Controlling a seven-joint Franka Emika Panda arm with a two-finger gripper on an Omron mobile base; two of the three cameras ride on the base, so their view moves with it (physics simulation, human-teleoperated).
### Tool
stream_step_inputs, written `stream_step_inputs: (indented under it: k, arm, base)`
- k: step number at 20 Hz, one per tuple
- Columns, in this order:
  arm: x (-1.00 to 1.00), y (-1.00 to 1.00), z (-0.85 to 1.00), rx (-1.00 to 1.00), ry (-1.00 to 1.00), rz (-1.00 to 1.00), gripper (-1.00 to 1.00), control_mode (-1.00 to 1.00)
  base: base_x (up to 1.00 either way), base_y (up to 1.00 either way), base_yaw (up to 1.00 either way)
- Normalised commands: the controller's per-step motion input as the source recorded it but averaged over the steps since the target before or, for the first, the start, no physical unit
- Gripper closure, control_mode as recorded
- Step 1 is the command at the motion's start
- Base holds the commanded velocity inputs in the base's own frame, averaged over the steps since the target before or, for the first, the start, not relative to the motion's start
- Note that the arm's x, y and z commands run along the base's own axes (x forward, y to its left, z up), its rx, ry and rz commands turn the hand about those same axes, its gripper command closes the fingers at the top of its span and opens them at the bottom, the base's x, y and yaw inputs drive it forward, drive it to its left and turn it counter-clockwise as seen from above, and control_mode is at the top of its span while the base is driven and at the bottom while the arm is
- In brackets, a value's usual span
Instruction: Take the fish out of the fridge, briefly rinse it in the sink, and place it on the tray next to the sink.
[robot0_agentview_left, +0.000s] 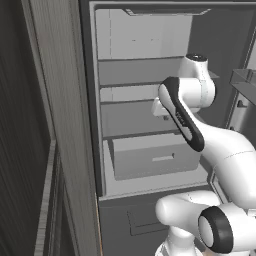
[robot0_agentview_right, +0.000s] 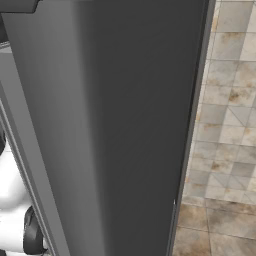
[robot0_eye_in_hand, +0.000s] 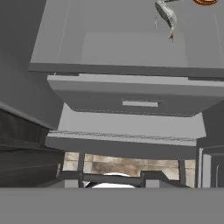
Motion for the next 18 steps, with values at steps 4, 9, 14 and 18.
stream_step_inputs:
  k: [4,9,14,18]
  arm:
    - [0.0,0.0,0.0,0.0,-0.02,0.0,-1.0,-1.0]
    - [-0.03,-0.05,0.0,0.0,0.0,-0.05,-1.0,-1.0]
    - [0.03,-0.42,0.0,0.0,0.0,-0.09,-1.0,-1.0]
    - [0.3,-0.58,-0.01,0.0,0.0,-0.07,-1.0,-1.0]
  base:
    - [0.0,0.0,0.0]
    - [0.0,0.0,0.0]
    - [0.0,0.0,0.0]
    - [0.0,0.0,0.0]
